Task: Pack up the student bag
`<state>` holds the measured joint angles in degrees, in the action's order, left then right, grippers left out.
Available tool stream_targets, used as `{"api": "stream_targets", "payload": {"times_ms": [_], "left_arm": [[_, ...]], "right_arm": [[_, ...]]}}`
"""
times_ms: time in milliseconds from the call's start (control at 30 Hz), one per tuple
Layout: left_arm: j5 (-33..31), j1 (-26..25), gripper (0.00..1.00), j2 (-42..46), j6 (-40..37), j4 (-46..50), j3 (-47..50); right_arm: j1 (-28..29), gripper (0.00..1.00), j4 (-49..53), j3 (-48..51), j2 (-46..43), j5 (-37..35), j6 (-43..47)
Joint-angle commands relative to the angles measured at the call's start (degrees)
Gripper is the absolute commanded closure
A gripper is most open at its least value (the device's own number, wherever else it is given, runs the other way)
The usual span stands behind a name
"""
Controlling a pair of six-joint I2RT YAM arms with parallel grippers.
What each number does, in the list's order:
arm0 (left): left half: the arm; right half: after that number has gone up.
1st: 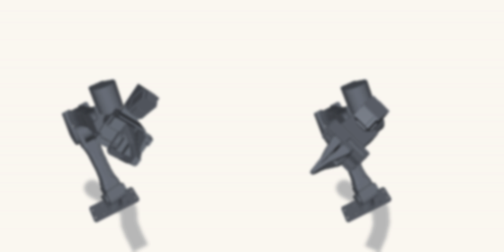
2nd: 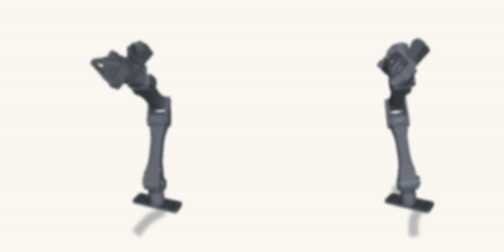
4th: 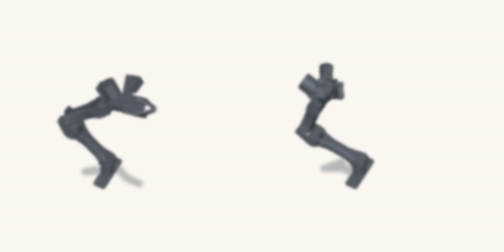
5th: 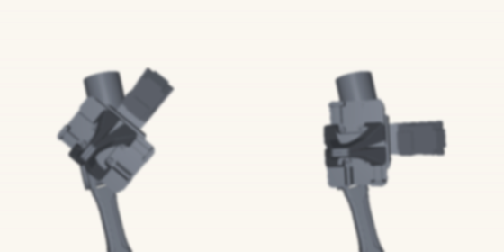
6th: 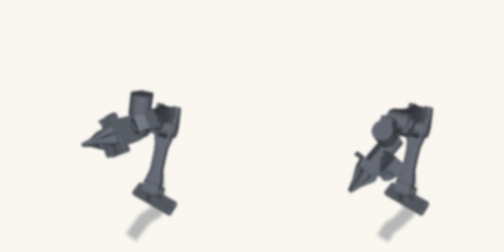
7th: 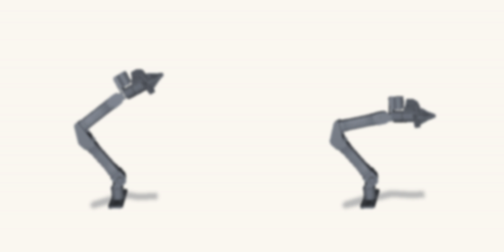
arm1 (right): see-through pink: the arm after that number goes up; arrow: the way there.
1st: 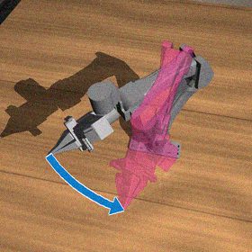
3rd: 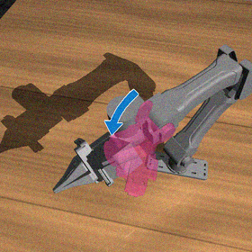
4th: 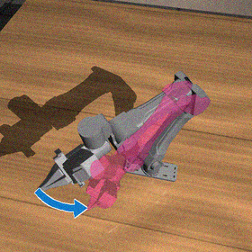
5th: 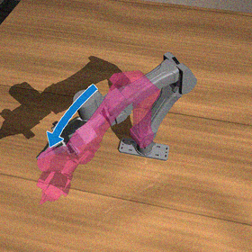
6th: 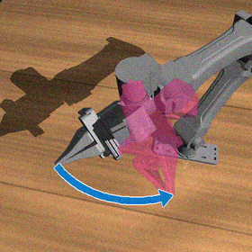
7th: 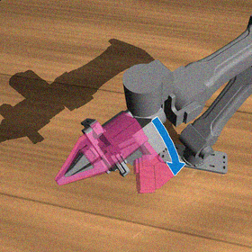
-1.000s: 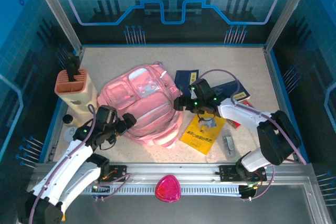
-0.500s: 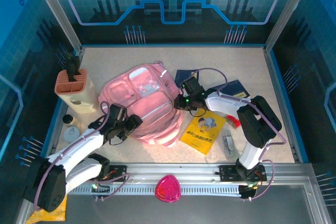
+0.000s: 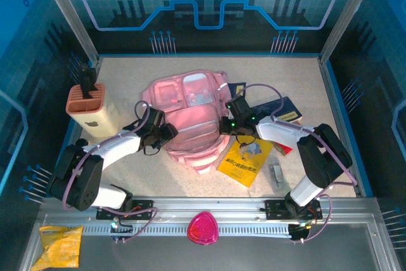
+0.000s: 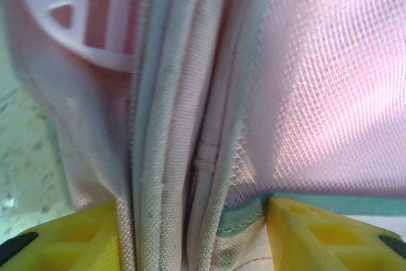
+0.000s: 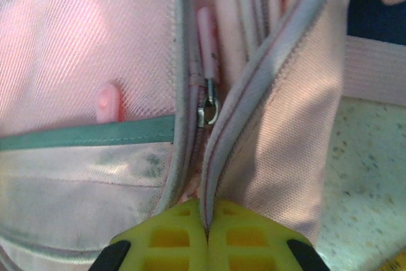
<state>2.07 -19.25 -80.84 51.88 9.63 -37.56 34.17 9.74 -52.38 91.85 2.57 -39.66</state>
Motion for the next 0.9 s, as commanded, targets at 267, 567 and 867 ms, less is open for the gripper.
{"api": "stream_targets", "payload": {"times_ms": [267,567,867], "left_arm": [[2.9,7.7,0.39,-0.6,-9.0,-1.1,-6.8],[3.1,7.7,0.24,8.3,-14.5,9.4,-6.0],[4.7,-2.8,0.29,19.3,-6.6,15.4,-1.7]], "right_arm": [[10.2,0.88,-3.8,-1.9,0.3,2.7,-6.4],[10.1,0.43,-0.4,0.2,-7.0,0.0,-4.9],[6.5,0.37,1.7,3.5,-8.4,1.6,-2.6]]}}
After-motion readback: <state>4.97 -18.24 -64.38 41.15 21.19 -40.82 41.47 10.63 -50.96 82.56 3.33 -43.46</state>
